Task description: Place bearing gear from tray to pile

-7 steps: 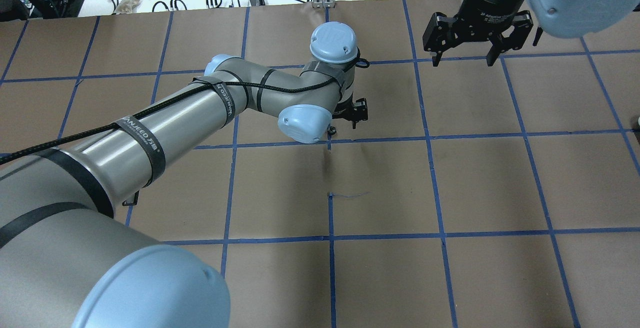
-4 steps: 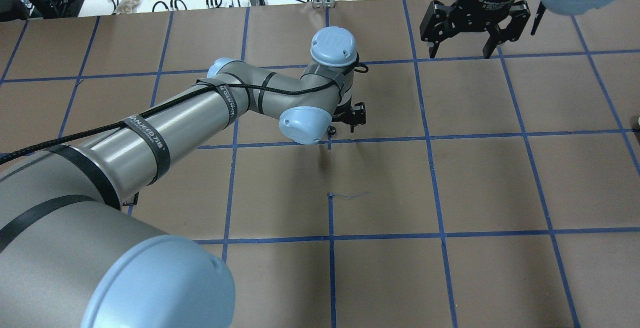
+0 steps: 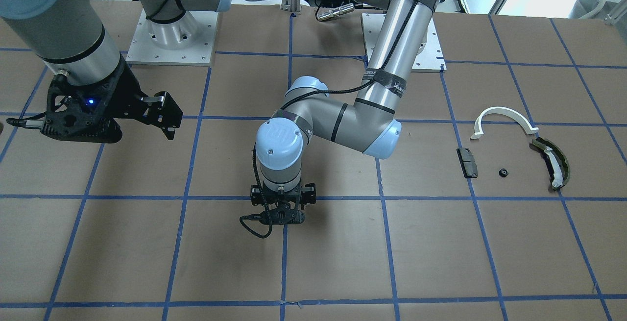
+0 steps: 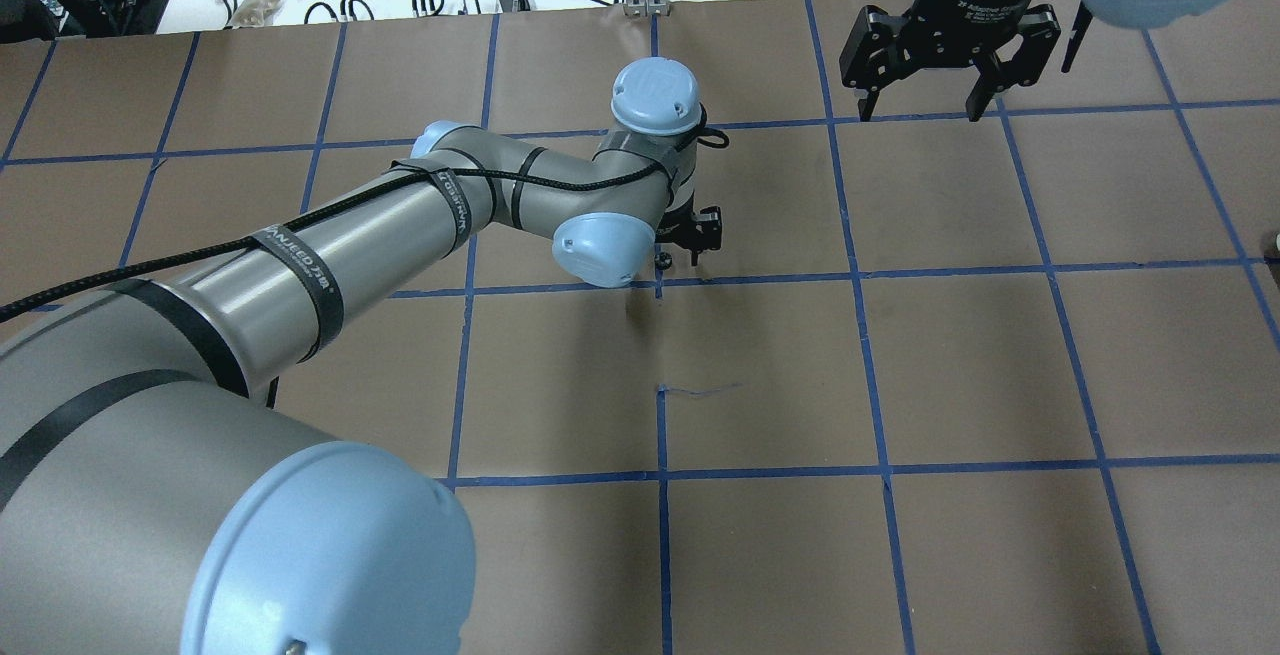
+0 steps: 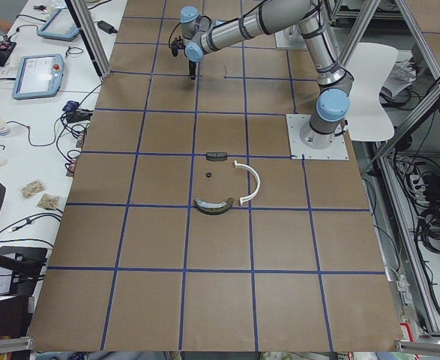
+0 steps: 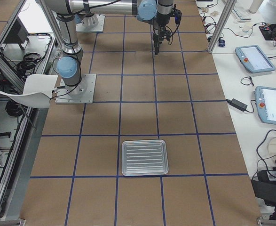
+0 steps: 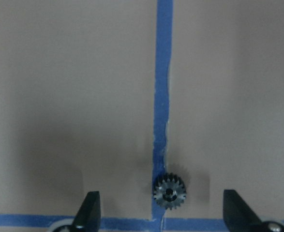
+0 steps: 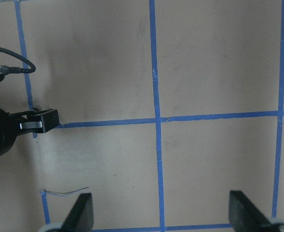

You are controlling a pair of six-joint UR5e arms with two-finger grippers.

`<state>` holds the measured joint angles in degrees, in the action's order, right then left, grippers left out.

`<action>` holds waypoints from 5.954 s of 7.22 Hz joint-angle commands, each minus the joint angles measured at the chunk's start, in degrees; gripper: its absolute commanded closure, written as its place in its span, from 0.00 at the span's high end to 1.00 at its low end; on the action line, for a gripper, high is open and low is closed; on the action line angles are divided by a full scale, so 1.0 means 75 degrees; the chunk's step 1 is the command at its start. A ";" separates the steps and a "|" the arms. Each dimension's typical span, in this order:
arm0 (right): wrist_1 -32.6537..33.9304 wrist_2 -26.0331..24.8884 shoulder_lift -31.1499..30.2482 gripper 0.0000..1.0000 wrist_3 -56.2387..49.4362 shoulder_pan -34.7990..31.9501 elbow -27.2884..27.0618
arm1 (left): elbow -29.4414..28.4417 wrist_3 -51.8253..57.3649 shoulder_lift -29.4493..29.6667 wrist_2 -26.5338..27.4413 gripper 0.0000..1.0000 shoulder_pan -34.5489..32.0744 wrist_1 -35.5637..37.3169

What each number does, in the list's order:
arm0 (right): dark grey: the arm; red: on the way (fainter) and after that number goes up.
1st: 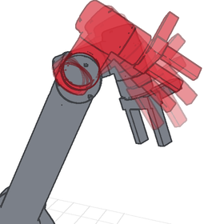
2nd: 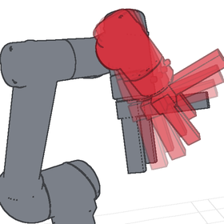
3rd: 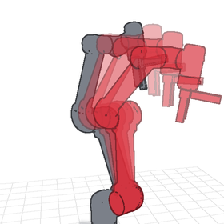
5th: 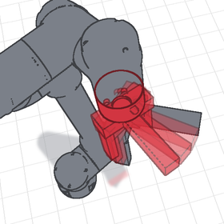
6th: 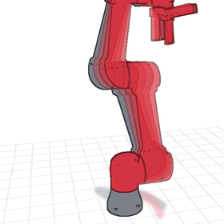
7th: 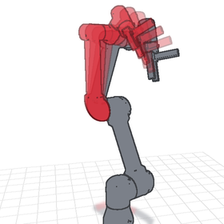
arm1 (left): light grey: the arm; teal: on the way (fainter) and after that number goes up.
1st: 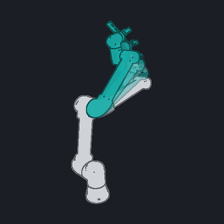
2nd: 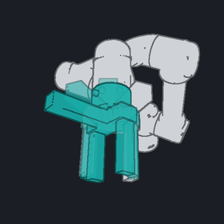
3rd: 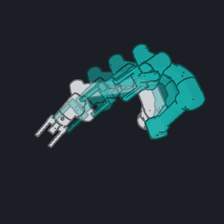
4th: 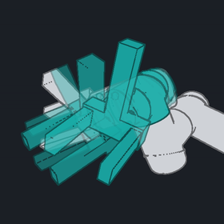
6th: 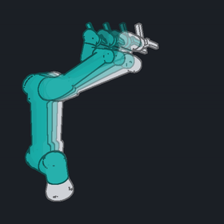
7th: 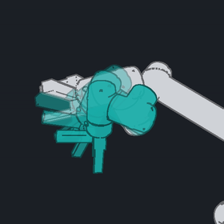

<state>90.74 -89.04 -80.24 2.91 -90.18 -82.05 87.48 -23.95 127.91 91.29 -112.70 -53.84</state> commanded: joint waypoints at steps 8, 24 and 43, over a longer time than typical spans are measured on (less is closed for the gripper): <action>0.0089 0.0025 -0.0011 1.00 -0.0025 0.0000 0.0019 | 0.0055 0.0005 -0.0120 -0.0019 0.02 0.0073 -0.0050; 0.0183 0.0107 -0.0082 1.00 0.0104 -0.0012 -0.0110 | 0.3252 0.9229 -0.2359 0.0075 0.08 0.7421 -0.0101; 0.0301 0.0048 -0.0012 1.00 -0.0013 0.0023 0.0276 | -0.0142 0.3815 -0.4997 -0.0313 1.00 0.3296 -0.4644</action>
<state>93.55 -88.46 -80.36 2.68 -90.06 -80.94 87.68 4.29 90.24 88.88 -88.67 -88.28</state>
